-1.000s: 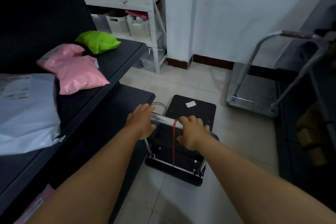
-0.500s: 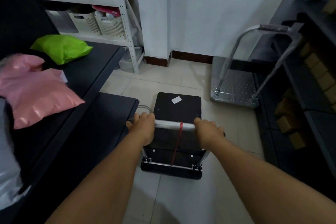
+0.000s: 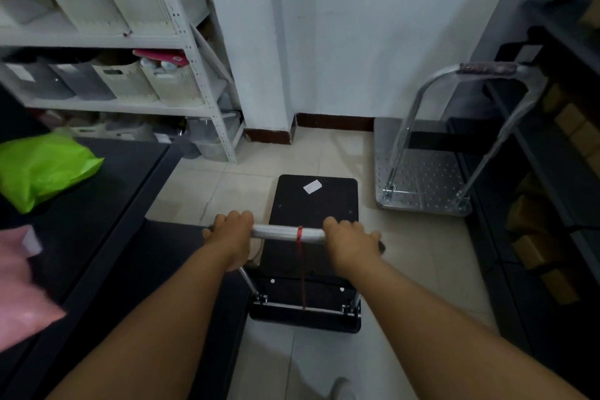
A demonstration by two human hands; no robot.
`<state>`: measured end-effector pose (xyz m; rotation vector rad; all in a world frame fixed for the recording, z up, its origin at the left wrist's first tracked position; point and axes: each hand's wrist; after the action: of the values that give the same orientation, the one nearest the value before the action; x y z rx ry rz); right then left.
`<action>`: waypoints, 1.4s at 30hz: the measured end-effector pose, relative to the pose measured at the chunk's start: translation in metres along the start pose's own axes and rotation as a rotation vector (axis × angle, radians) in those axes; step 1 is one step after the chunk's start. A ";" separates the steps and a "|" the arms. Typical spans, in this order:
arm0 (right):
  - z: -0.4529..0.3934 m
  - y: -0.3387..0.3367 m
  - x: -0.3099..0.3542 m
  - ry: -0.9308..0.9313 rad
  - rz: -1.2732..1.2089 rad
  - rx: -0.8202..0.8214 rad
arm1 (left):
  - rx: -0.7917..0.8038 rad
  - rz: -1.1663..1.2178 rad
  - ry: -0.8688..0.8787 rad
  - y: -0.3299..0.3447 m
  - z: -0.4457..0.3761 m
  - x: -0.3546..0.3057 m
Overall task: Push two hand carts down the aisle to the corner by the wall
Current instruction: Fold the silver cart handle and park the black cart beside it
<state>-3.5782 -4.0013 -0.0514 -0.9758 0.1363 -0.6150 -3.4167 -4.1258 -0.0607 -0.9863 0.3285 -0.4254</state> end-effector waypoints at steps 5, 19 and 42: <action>-0.049 -0.045 -0.014 -0.005 -0.020 0.003 | -0.052 -0.011 0.005 -0.033 -0.058 -0.020; -0.186 -0.138 -0.058 0.120 -0.079 -0.059 | -0.107 -0.036 0.084 -0.109 -0.212 -0.083; -0.374 -0.273 -0.110 0.158 -0.103 -0.132 | -0.071 -0.009 0.174 -0.225 -0.412 -0.147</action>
<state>-3.9255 -4.3271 -0.0603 -1.0664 0.2708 -0.7853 -3.7750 -4.4624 -0.0691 -1.0224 0.4996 -0.5118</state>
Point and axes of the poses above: each hand's wrist, its own z-axis away from the middle knuckle, its own y-axis out of the palm, x = y × z, and after that the axes turned 10 degrees about x, right-handed
